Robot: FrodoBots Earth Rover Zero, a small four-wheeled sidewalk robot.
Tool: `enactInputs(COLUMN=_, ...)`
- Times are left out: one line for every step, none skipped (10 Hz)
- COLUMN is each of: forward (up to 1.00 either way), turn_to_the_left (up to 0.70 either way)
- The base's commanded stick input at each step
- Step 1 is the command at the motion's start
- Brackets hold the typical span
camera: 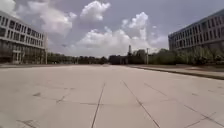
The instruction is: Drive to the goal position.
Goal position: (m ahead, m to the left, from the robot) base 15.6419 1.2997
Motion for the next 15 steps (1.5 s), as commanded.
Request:
enactInputs(forward=0.70, turn_to_the_left=0.01)
enactInputs(forward=0.70, turn_to_the_left=0.01)
enactInputs(forward=0.70, turn_to_the_left=0.01)
enactInputs(forward=0.70, turn_to_the_left=0.01)
enactInputs(forward=0.70, turn_to_the_left=0.01)
enactInputs(forward=0.00, turn_to_the_left=0.00)
enactInputs(forward=0.00, turn_to_the_left=0.00)
enactInputs(forward=0.00, turn_to_the_left=0.00)
enactInputs(forward=0.00, turn_to_the_left=0.00)
enactInputs(forward=0.00, turn_to_the_left=0.00)
enactInputs(forward=0.00, turn_to_the_left=0.00)
enactInputs(forward=0.00, turn_to_the_left=0.00)
enactInputs(forward=0.00, turn_to_the_left=0.00)
enactInputs(forward=0.00, turn_to_the_left=0.00)
enactInputs(forward=0.03, turn_to_the_left=0.00)
